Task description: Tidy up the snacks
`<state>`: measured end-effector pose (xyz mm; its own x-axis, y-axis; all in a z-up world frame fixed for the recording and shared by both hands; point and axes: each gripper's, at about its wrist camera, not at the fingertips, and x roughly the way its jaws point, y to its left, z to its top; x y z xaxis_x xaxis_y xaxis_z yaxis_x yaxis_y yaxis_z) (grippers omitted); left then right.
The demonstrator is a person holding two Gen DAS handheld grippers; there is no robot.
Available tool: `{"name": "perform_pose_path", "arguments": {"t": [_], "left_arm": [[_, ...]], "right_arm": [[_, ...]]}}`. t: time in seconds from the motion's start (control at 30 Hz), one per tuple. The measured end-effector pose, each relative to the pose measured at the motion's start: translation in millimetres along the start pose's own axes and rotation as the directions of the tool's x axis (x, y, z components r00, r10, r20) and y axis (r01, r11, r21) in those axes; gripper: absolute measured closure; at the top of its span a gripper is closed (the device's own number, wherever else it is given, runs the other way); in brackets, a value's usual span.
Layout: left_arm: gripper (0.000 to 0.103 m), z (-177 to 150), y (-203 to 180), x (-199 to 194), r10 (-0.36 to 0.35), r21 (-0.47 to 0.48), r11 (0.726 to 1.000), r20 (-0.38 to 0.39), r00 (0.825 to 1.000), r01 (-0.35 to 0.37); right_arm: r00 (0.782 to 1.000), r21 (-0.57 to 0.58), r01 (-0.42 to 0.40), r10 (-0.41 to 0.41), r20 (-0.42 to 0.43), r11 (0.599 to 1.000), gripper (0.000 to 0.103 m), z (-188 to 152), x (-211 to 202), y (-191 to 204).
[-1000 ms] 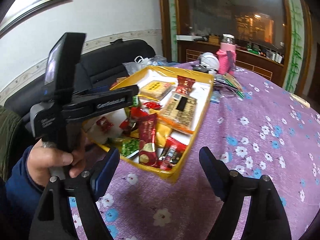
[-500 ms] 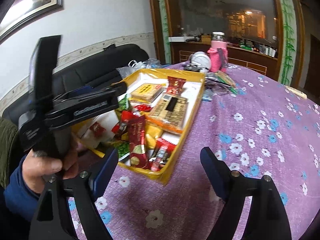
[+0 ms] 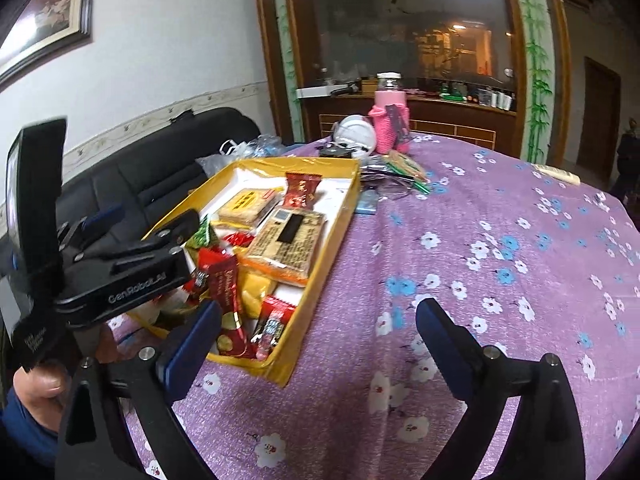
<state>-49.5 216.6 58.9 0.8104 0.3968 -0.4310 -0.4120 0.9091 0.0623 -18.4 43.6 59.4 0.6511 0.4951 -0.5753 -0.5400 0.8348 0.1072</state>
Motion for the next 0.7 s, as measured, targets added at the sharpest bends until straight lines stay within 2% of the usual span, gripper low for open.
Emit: {"name": "perform_pose_path", "arguments": {"t": [0.13,0.27,0.37,0.47,0.5,0.57,0.7], "left_arm": [[0.001,0.7,6.4,-10.1,-0.036,-0.048,0.998,0.038,0.999,0.038],[0.001,-2.7,-4.4,-14.3,-0.008,-0.02,1.0,0.029,1.0,0.009],[0.001,-1.8,-9.2,-15.1,-0.012,-0.033,0.999,-0.01,1.0,0.012],[0.001,-4.9,-10.6,-15.5,0.045,-0.051,0.998,-0.015,0.999,-0.046],[0.001,-5.4,-11.7,-16.0,0.07,-0.039,0.997,-0.012,0.997,-0.07],[0.001,-6.3,-9.9,-16.2,0.067,-0.041,0.997,-0.013,0.998,-0.068],[0.001,-7.3,-1.6,-12.4,0.078,-0.076,0.994,-0.038,0.996,-0.081]], "right_arm": [[1.0,0.037,0.019,-0.018,-0.018,0.999,0.005,1.4,1.7,-6.9],[0.999,0.052,0.049,-0.048,-0.026,0.997,0.005,2.4,2.1,-11.2],[0.997,0.056,0.073,-0.073,-0.005,0.996,0.005,3.0,-1.4,-14.1],[0.993,0.034,0.107,-0.108,0.049,0.994,0.0,4.1,-8.3,-12.7],[0.991,0.028,0.107,-0.109,0.076,0.994,0.0,4.1,-11.9,-11.9],[0.992,0.022,0.074,-0.076,0.103,0.997,0.0,3.7,-15.4,-11.2],[0.994,0.006,0.014,-0.015,0.107,1.0,0.0,3.2,-15.3,-8.9]]}}
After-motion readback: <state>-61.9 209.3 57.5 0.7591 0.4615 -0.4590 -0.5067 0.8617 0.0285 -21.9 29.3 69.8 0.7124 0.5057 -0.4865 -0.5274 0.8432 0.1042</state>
